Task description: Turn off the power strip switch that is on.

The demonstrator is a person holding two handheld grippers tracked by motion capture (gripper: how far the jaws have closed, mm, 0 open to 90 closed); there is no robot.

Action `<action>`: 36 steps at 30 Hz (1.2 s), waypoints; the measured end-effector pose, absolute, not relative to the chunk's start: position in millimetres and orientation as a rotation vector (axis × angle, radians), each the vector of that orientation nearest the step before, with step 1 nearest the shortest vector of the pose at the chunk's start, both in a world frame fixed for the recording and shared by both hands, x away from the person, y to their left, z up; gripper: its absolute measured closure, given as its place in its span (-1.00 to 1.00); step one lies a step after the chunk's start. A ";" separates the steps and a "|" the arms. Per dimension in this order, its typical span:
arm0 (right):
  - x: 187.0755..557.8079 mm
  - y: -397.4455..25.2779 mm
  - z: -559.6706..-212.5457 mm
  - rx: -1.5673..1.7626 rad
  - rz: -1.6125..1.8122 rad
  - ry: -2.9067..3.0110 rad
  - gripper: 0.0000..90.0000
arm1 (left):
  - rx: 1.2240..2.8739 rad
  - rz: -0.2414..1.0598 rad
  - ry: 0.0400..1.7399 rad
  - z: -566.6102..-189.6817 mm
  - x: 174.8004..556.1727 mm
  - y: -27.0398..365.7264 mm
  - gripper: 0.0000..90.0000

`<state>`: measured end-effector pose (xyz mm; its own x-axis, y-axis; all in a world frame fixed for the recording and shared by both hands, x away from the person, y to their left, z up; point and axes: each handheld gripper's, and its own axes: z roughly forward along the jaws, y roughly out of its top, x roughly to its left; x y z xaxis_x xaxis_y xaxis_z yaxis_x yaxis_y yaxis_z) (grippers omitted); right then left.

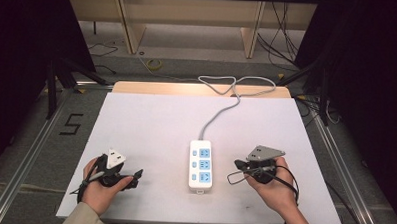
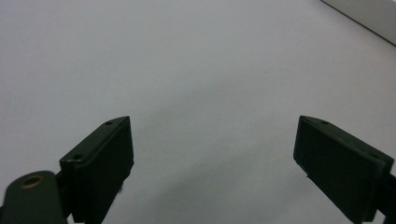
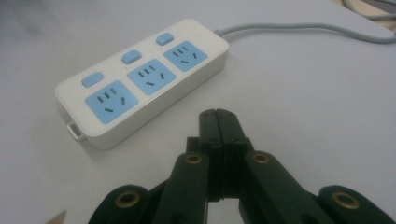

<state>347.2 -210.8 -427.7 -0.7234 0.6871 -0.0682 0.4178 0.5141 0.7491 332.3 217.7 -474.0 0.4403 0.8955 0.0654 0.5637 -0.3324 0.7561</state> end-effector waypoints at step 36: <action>350.7 -188.6 -426.3 0.861 1.053 2.444 1.00 | 2.030 0.638 1.219 -474.3 332.4 217.0 -0.74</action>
